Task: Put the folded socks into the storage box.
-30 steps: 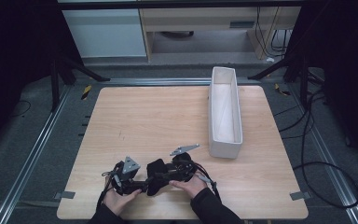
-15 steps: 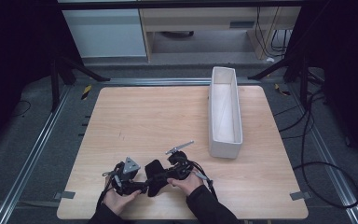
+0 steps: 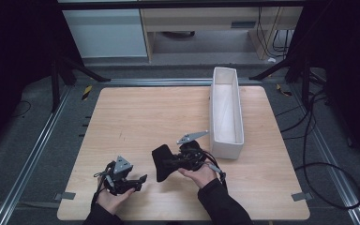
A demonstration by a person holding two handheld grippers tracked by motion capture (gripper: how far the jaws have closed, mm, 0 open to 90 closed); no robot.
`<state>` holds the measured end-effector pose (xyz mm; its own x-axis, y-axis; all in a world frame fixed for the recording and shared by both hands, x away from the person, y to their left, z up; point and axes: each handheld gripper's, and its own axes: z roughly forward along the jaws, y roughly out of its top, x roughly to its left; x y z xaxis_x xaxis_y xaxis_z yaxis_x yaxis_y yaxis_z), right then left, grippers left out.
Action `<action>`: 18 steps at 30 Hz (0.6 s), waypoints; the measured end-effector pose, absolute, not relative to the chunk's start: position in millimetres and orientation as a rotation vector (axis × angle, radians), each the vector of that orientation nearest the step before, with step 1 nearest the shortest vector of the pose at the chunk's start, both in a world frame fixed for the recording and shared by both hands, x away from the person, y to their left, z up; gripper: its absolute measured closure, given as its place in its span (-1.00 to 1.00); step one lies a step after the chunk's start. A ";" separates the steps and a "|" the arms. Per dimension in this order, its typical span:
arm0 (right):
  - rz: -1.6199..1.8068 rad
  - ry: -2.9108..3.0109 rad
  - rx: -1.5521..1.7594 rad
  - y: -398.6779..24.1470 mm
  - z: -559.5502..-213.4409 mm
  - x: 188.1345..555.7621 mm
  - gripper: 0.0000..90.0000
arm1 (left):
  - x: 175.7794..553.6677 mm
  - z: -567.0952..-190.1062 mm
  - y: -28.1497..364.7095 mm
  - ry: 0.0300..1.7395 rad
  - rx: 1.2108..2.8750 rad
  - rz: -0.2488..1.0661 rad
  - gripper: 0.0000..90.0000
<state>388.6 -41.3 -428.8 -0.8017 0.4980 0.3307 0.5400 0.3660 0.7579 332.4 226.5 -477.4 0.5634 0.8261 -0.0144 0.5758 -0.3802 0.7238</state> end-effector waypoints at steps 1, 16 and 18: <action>-1.471 -2.568 -0.961 -43.7 -424.7 388.5 0.56 | 333.4 -477.5 228.1 1.124 2.101 0.464 -0.35; -1.747 -2.678 -0.833 -88.0 -373.4 402.4 0.56 | 344.3 -479.8 243.5 1.194 2.077 0.515 -0.28; -1.755 -2.703 -0.827 -94.7 -365.8 405.8 0.56 | 345.6 -479.1 246.5 1.203 2.073 0.528 -0.28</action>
<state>405.8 -94.7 -365.8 -0.8602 0.4980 0.1101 0.3031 0.3255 0.8956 345.6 246.5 -479.1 0.4921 0.8705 0.0112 0.5971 -0.3469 0.7233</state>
